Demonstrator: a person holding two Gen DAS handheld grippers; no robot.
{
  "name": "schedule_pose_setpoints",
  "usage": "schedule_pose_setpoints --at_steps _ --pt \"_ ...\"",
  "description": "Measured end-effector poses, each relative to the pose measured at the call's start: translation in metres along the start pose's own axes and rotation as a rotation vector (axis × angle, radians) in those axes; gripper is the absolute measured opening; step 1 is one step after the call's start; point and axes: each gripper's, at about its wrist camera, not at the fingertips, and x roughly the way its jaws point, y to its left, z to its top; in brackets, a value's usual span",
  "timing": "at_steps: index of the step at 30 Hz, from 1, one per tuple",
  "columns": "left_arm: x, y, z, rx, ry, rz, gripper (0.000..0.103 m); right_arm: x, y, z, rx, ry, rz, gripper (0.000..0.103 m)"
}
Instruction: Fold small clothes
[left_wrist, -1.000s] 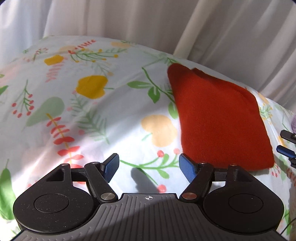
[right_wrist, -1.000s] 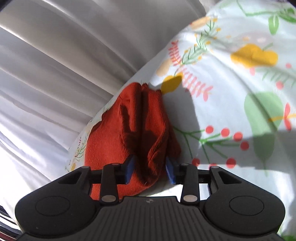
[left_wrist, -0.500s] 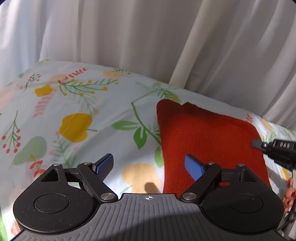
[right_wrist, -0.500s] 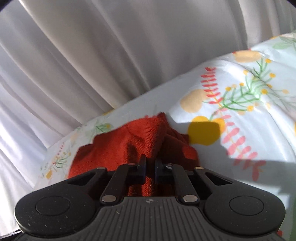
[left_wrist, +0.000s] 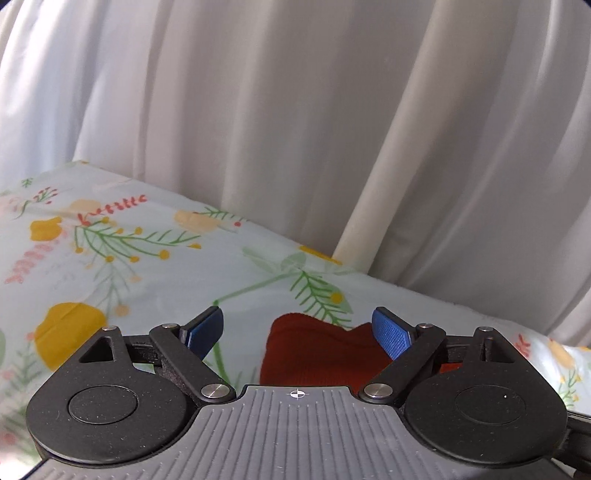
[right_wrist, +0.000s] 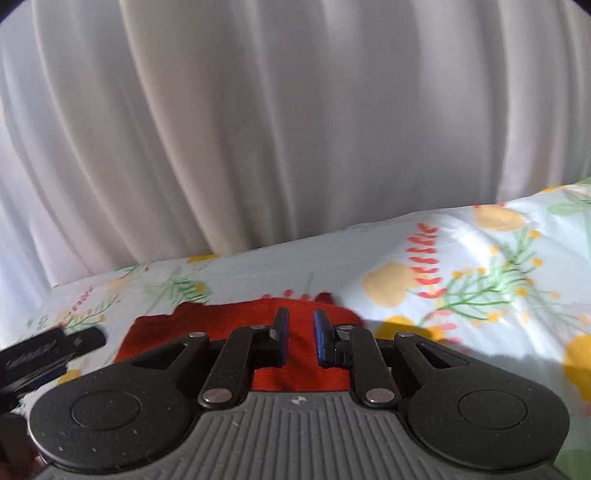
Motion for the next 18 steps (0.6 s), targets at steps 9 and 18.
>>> schedule_pose_setpoints --at_steps 9,18 --pt "0.05 0.008 -0.006 -0.062 0.229 0.051 0.093 0.06 0.003 -0.008 -0.121 0.019 -0.124 0.018" --pt "-0.016 0.049 -0.017 -0.138 0.276 -0.082 0.094 0.032 -0.004 -0.01 -0.044 0.019 -0.065 0.026"
